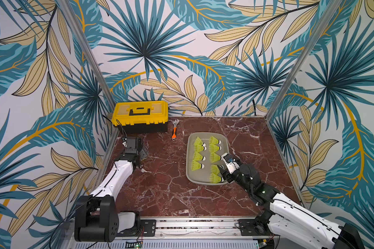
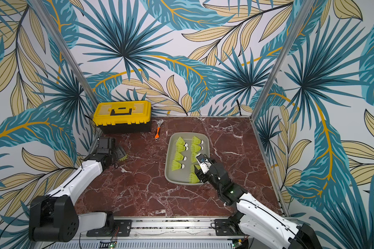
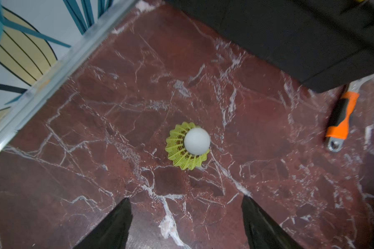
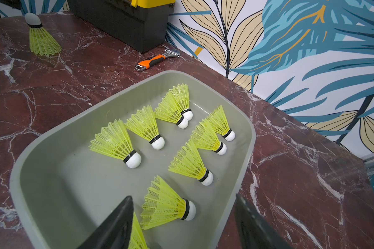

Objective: Put the shuttlecocks into the storage box
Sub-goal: Adjust the shuttlecock at the center of the board.

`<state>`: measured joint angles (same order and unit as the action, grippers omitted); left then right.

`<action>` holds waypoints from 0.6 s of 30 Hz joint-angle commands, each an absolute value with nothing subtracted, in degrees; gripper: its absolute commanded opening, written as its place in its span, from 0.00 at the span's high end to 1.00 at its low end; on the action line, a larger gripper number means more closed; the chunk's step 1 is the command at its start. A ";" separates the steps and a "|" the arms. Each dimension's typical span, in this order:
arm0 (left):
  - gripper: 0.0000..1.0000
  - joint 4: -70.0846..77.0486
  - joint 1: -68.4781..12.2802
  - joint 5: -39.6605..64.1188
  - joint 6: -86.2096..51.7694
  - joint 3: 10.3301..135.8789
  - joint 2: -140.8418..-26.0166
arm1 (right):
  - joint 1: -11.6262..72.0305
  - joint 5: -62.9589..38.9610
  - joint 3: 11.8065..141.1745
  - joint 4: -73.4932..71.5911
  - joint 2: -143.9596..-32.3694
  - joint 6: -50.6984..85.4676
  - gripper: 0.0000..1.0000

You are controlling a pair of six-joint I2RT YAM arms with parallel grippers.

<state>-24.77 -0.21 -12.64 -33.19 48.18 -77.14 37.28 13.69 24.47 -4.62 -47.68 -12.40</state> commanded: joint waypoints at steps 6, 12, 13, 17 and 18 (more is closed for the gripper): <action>0.18 -27.64 1.97 -8.81 -29.29 55.59 -84.99 | 37.44 13.97 24.08 -4.92 -47.65 -11.02 0.26; 0.24 -25.34 2.63 -8.46 -27.31 56.29 -86.92 | 37.49 13.71 24.08 -4.57 -46.85 -10.55 0.26; 0.26 -25.14 2.78 -8.24 -26.96 56.78 -87.56 | 37.47 13.71 23.87 -5.01 -46.80 -10.38 0.26; 0.34 -26.78 2.92 -9.18 -24.61 60.19 -90.36 | 37.44 12.68 24.33 -4.58 -47.01 -10.64 0.26; 0.35 -27.07 3.05 -9.36 -24.15 60.93 -91.06 | 37.49 12.74 24.42 -4.57 -47.11 -10.63 0.26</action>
